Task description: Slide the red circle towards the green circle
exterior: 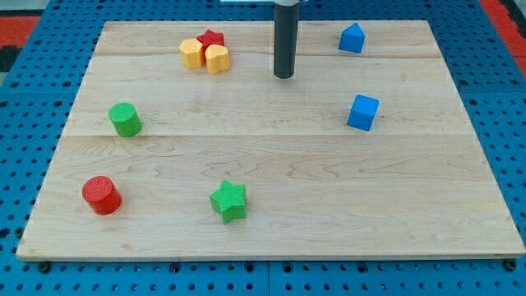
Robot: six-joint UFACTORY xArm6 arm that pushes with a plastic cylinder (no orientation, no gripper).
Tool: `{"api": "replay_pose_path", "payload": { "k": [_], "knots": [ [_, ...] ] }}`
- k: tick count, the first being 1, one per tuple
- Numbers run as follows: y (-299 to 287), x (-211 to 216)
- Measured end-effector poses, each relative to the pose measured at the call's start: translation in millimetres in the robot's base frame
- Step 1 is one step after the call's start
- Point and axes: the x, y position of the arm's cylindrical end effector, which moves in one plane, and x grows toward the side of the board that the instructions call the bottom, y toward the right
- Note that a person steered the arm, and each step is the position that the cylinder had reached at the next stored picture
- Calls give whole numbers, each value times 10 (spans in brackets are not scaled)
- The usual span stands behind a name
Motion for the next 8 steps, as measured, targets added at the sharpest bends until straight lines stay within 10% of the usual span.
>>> {"api": "replay_pose_path", "payload": {
  "k": [2, 6, 8],
  "knots": [
    [-54, 80],
    [-1487, 2644],
    [-2366, 2584]
  ]
}}
